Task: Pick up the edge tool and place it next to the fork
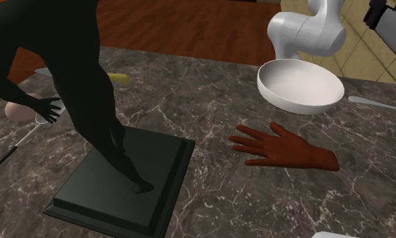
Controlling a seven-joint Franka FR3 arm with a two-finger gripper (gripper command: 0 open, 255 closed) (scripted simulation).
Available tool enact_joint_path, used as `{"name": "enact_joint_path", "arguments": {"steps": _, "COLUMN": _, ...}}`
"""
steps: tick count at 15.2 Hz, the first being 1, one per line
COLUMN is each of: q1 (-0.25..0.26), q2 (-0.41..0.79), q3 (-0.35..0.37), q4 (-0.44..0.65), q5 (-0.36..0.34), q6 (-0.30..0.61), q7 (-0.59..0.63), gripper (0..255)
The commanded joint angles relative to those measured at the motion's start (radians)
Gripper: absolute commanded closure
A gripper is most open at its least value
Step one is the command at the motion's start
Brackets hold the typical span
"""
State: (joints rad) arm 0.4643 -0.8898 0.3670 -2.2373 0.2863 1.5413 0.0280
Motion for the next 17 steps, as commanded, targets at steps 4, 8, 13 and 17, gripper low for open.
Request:
{"name": "enact_joint_path", "arguments": {"steps": 4, "q1": 0.04, "q2": -0.064, "q3": 0.085, "q4": 0.012, "q5": 0.07, "q6": -0.052, "q7": 0.112, "gripper": 255}}
{"name": "enact_joint_path", "arguments": {"steps": 8, "q1": 0.065, "q2": -0.094, "q3": 0.156, "q4": 0.042, "q5": 0.127, "q6": -0.087, "q7": 0.202, "gripper": 255}}
{"name": "enact_joint_path", "arguments": {"steps": 13, "q1": 0.083, "q2": -0.112, "q3": 0.249, "q4": 0.102, "q5": 0.198, "q6": -0.124, "q7": 0.319, "gripper": 255}}
{"name": "enact_joint_path", "arguments": {"steps": 17, "q1": 0.085, "q2": -0.111, "q3": 0.328, "q4": 0.17, "q5": 0.252, "q6": -0.148, "q7": 0.414, "gripper": 255}}
